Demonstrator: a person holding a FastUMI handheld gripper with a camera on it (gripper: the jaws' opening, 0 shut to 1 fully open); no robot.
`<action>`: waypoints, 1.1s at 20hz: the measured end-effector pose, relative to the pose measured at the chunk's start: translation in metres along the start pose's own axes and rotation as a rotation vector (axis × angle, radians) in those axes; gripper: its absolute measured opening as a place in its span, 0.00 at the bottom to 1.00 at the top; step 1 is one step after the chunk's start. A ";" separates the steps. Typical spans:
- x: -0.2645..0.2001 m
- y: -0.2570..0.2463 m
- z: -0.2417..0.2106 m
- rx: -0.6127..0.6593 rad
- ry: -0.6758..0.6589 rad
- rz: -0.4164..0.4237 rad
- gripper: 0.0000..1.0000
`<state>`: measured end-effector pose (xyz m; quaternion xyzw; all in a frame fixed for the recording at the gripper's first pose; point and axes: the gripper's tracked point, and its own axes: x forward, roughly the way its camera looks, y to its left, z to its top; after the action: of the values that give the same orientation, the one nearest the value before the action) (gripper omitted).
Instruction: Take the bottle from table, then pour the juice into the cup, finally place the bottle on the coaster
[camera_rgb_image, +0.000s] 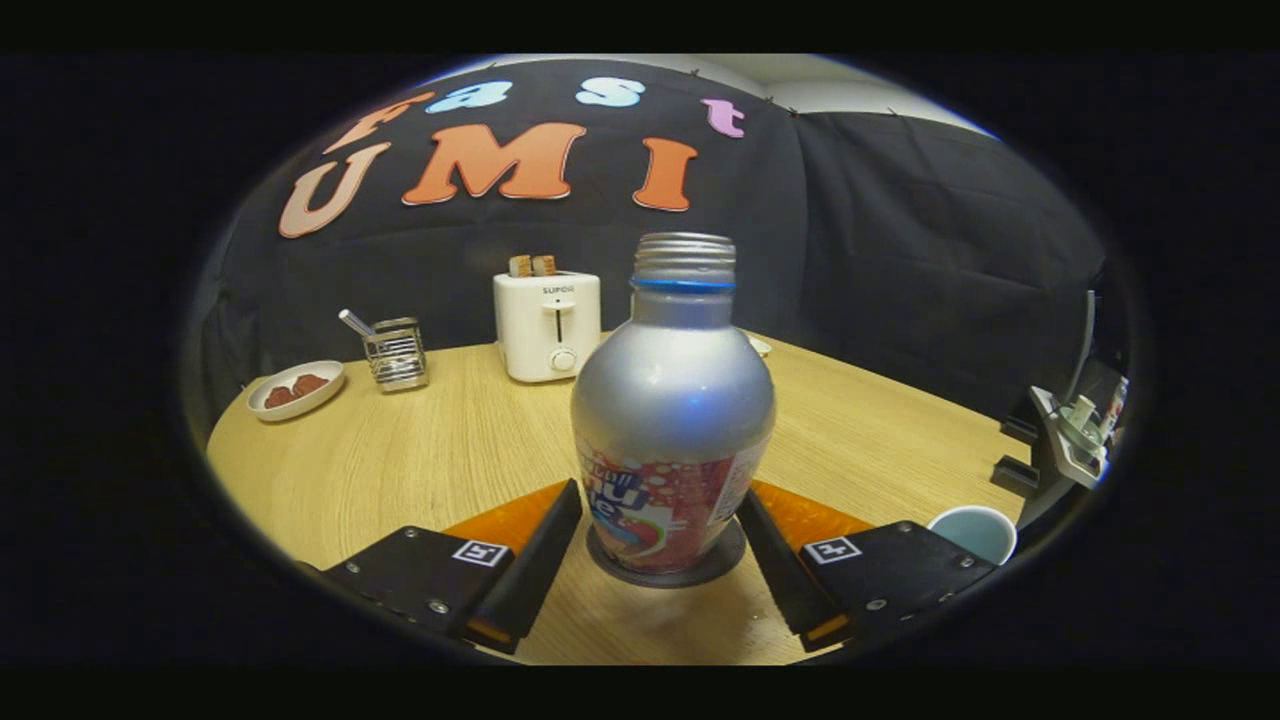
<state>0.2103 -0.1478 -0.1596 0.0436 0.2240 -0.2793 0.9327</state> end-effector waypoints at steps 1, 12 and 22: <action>-0.004 -0.001 0.002 -0.008 -0.006 -0.002 0.94; -0.082 0.003 0.042 0.004 -0.108 0.096 0.97; -0.230 0.074 0.072 0.035 -0.299 0.488 0.97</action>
<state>0.1071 0.0146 0.0031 0.0708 0.0620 -0.0538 0.9941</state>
